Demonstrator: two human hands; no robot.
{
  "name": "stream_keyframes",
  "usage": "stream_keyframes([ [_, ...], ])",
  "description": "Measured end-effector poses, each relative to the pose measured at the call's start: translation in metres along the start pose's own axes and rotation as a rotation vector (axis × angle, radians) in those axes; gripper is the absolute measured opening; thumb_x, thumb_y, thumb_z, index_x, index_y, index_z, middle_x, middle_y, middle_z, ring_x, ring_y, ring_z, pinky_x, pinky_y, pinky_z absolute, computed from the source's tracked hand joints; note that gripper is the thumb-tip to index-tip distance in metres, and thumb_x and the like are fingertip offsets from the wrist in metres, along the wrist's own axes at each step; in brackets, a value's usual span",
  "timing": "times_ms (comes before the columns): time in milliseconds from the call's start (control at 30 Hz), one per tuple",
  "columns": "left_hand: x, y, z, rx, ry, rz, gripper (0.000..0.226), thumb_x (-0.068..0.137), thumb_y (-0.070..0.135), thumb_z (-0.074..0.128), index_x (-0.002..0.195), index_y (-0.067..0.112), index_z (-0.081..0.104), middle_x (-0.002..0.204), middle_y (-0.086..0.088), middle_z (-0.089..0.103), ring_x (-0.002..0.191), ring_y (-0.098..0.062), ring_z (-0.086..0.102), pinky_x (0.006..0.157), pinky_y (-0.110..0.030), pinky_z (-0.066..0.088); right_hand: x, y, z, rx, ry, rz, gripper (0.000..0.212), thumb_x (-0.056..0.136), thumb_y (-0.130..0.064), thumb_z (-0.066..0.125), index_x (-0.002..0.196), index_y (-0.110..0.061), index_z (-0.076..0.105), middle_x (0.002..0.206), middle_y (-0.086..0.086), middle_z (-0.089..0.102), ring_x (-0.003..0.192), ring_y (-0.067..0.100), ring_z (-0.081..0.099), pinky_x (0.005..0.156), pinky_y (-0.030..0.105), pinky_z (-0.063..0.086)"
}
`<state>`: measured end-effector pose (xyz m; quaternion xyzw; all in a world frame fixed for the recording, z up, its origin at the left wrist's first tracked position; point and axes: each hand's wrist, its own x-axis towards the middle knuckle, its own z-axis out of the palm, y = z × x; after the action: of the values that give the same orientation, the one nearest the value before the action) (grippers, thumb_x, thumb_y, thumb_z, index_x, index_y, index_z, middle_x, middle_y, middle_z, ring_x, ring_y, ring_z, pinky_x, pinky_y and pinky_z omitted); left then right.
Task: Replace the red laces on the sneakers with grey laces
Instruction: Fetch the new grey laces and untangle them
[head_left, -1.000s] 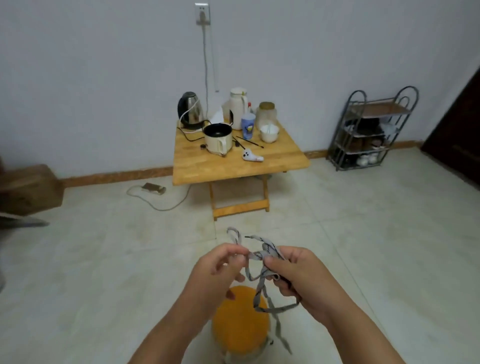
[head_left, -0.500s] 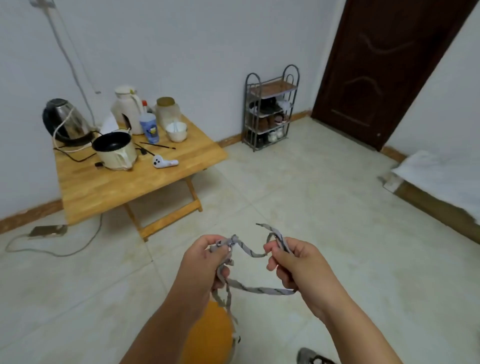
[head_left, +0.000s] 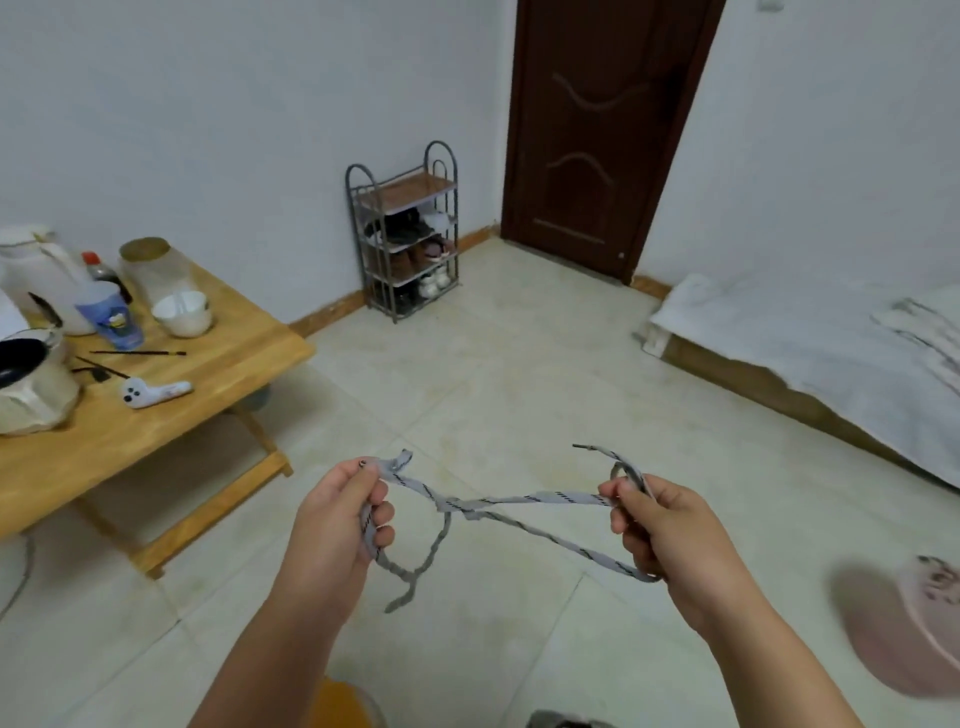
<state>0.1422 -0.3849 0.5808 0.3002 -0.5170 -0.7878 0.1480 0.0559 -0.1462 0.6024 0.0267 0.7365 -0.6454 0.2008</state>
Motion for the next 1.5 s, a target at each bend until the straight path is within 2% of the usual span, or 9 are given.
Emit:
stream_keyframes([
  [267,0.048,-0.023,0.092,0.158,-0.207,-0.023,0.024,0.096,0.018,0.042,0.084,0.007,0.059,0.075,-0.002,0.07,0.078,-0.015,0.068,0.073,-0.03,0.051,0.032,-0.009,-0.042,0.179,0.056,0.02,0.024,0.096,-0.014,0.046,0.081,-0.01,0.065,0.055,-0.001,0.048,0.042,0.009,0.031,0.038,0.017,0.024],
  [467,0.096,-0.037,0.166,0.205,-0.392,-0.112,0.02,0.097,0.016,0.04,0.081,0.008,0.051,0.064,-0.001,0.068,0.068,-0.021,0.07,0.063,-0.032,0.055,0.076,-0.025,-0.061,0.253,0.131,0.007,0.021,0.095,-0.013,0.046,0.085,-0.009,0.064,0.055,-0.001,0.049,0.042,0.009,0.034,0.038,0.016,0.026],
  [600,0.14,-0.044,0.219,0.44,-0.57,-0.084,0.014,0.094,0.017,0.047,0.082,0.011,0.051,0.048,0.002,0.051,0.047,-0.017,0.054,0.048,-0.026,0.048,0.119,-0.038,-0.075,0.334,0.223,-0.019,0.021,0.096,-0.013,0.045,0.085,-0.01,0.063,0.055,-0.002,0.05,0.042,0.009,0.034,0.039,0.016,0.025],
  [767,0.197,-0.053,0.279,0.738,-0.946,0.059,0.011,0.091,0.02,0.054,0.092,0.03,0.06,0.067,0.012,0.05,0.044,-0.006,0.041,0.046,-0.019,0.034,0.17,-0.053,-0.086,0.461,0.376,-0.023,0.02,0.096,-0.013,0.046,0.088,-0.009,0.064,0.057,0.001,0.054,0.043,0.01,0.036,0.039,0.017,0.026],
  [867,0.225,-0.064,0.307,0.94,-1.334,0.098,0.017,0.091,0.026,0.053,0.092,0.041,0.06,0.102,0.008,0.06,0.077,0.004,0.057,0.07,-0.016,0.045,0.188,-0.055,-0.094,0.496,0.486,-0.034,0.018,0.095,-0.016,0.047,0.091,-0.008,0.063,0.059,0.001,0.055,0.045,0.011,0.038,0.04,0.017,0.027],
  [1067,0.253,-0.099,0.344,1.197,-1.754,-0.109,0.008,0.077,0.028,0.069,0.069,0.03,0.071,0.064,0.004,0.062,0.056,-0.006,0.051,0.051,-0.016,0.042,0.186,-0.024,-0.125,0.518,0.783,0.074,0.015,0.094,-0.015,0.049,0.087,-0.011,0.062,0.057,-0.001,0.058,0.045,0.011,0.043,0.041,0.018,0.034],
  [1267,0.234,-0.152,0.354,0.883,-1.595,-0.481,0.019,0.086,0.023,0.06,0.071,0.021,0.071,0.055,0.004,0.057,0.046,-0.008,0.046,0.043,-0.018,0.037,0.14,0.053,-0.147,0.442,0.995,0.295,0.003,0.087,-0.01,0.057,0.088,-0.012,0.059,0.07,0.005,0.056,0.055,0.012,0.047,0.045,0.021,0.034],
  [1433,0.185,-0.215,0.343,0.479,-1.421,-0.835,0.022,0.077,0.027,0.054,0.078,0.011,0.068,0.059,-0.005,0.057,0.048,-0.011,0.054,0.041,-0.022,0.042,0.11,0.129,-0.145,0.195,1.046,0.487,0.052,0.083,-0.026,0.065,0.129,-0.028,0.04,0.114,0.004,0.048,0.095,0.02,0.053,0.072,0.027,0.046],
  [1500,0.163,-0.248,0.334,0.404,-1.406,-0.889,0.022,0.078,0.027,0.054,0.078,0.013,0.072,0.064,-0.007,0.062,0.054,-0.013,0.06,0.044,-0.023,0.046,0.104,0.159,-0.139,0.151,1.023,0.448,0.042,0.085,-0.029,0.063,0.123,-0.031,0.046,0.117,0.001,0.044,0.098,0.017,0.053,0.079,0.027,0.046],
])
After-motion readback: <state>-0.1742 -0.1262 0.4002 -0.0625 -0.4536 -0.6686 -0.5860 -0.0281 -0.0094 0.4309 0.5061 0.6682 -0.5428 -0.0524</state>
